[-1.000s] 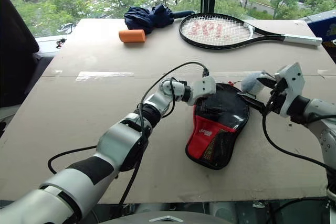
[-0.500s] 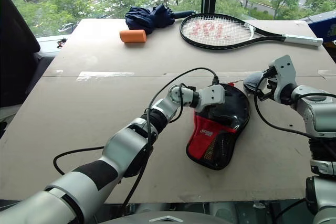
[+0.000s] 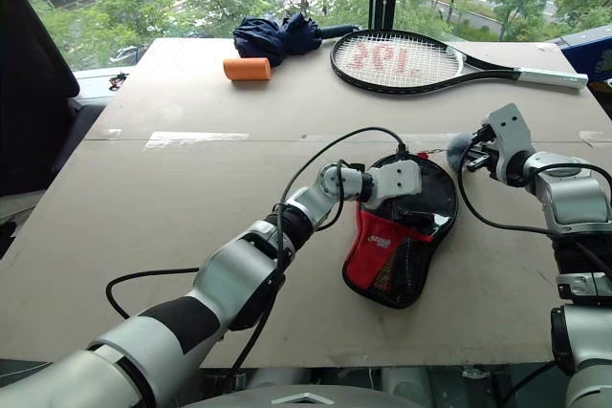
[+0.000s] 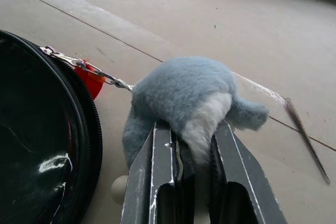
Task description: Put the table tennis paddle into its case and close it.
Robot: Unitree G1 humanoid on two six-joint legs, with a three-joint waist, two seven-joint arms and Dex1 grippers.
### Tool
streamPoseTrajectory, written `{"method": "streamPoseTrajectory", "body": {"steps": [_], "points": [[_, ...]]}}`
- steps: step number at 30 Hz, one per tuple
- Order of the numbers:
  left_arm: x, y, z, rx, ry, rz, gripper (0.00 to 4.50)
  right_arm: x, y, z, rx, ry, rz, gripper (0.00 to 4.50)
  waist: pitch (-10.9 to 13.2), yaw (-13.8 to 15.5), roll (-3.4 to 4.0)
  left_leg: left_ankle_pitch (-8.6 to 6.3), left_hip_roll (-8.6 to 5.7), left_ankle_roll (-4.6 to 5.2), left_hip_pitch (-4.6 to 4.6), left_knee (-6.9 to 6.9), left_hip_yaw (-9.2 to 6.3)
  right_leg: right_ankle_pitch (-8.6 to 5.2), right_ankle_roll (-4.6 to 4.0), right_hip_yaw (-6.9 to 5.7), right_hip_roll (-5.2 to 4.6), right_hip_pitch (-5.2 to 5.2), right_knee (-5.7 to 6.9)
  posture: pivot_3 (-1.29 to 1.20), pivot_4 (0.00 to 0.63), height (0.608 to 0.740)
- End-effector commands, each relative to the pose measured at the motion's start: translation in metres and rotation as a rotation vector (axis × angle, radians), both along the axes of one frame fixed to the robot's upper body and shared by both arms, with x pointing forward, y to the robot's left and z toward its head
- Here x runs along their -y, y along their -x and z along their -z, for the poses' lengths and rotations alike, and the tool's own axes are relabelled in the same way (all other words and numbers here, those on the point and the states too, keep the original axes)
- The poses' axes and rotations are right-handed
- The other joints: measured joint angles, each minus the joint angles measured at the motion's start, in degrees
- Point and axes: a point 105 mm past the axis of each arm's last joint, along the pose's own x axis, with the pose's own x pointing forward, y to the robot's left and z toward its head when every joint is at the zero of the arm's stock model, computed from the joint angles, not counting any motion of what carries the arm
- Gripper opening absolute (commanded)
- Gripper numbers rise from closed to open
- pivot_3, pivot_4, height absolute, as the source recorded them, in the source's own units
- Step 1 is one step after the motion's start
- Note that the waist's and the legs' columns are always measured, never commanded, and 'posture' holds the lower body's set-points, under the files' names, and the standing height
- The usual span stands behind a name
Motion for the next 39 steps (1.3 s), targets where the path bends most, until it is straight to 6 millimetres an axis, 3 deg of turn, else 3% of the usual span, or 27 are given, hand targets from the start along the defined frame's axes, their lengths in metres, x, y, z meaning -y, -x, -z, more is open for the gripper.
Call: {"method": "streamPoseTrajectory", "body": {"steps": [1,7,12,18,22,27,33,35,37,39], "points": [[-0.021,0.002,0.056,-0.040,-0.184,-0.101,4.50,0.032,0.010,-0.036,0.115,0.006,0.098,0.02,-0.04,0.33,0.00,0.00,-0.01,0.00,0.00,0.00,0.00,0.02,0.03,0.01,0.00,0.01,-0.01,0.00,0.150,0.726],[-0.027,0.003,0.068,-0.074,-0.227,-0.125,4.50,0.045,0.036,-0.040,0.091,-0.025,0.133,0.02,-0.25,0.83,-0.05,0.00,-0.05,0.02,0.03,0.02,-0.01,0.07,0.10,0.02,-0.03,0.09,-0.05,0.00,0.150,0.726],[-0.029,0.002,0.070,-0.099,-0.215,-0.153,4.50,0.055,0.063,-0.031,0.020,-0.041,0.182,0.02,-0.47,0.79,-0.06,-0.01,-0.04,0.04,0.07,0.02,-0.06,0.08,0.11,-0.02,-0.04,0.17,-0.10,0.00,0.150,0.726],[-0.030,0.000,0.068,-0.103,-0.212,-0.161,4.50,0.056,0.111,-0.016,-0.154,-0.047,0.139,0.02,-0.69,0.75,0.02,-0.04,-0.04,0.08,0.09,-0.02,-0.21,0.09,0.12,-0.17,-0.04,0.30,-0.27,0.00,0.150,0.726],[-0.031,-0.002,0.066,-0.102,-0.207,-0.170,4.50,0.036,0.147,-0.008,-0.307,-0.107,0.023,0.02,-0.91,0.72,0.09,-0.19,-0.04,0.33,0.23,-0.05,-0.22,0.09,0.13,-0.18,-0.03,0.49,-0.39,0.00,0.150,0.726],[-0.034,-0.006,0.063,-0.091,-0.212,-0.177,4.50,-0.009,0.198,0.013,-0.523,-0.196,-0.190,0.02,-0.95,0.75,-0.02,-0.25,-0.04,0.41,0.36,-0.09,-0.31,0.09,0.13,-0.28,-0.03,0.73,-0.49,0.00,0.150,0.726],[-0.034,-0.009,0.060,-0.088,-0.209,-0.190,4.50,-0.055,0.236,0.016,-0.626,-0.304,-0.426,0.02,-0.83,0.66,-0.23,-0.33,-0.03,0.53,0.76,-0.21,-0.25,0.07,0.15,-0.24,-0.03,1.07,-0.57,0.00,0.150,0.726],[-0.035,-0.010,0.060,-0.085,-0.210,-0.194,4.50,-0.075,0.263,0.022,-0.724,-0.330,-0.560,0.02,-0.83,0.74,-0.26,-0.34,-0.03,0.53,0.76,-0.25,-0.26,0.07,0.16,-0.25,-0.02,1.06,-0.59,0.00,0.150,0.726],[-0.036,-0.011,0.060,-0.084,-0.211,-0.196,4.50,-0.085,0.284,0.027,-0.800,-0.329,-0.649,0.02,-0.79,0.73,-0.33,-0.34,-0.02,0.53,0.75,-0.30,-0.28,0.06,0.17,-0.27,-0.02,1.06,-0.65,0.00,0.150,0.726],[-0.037,-0.011,0.060,-0.084,-0.212,-0.197,4.50,-0.084,0.292,0.030,-0.834,-0.308,-0.672,0.02,-0.77,0.60,-0.39,-0.34,-0.02,0.53,0.77,-0.30,-0.23,0.06,0.17,-0.23,-0.01,1.06,-0.65,0.00,0.150,0.726]]}}
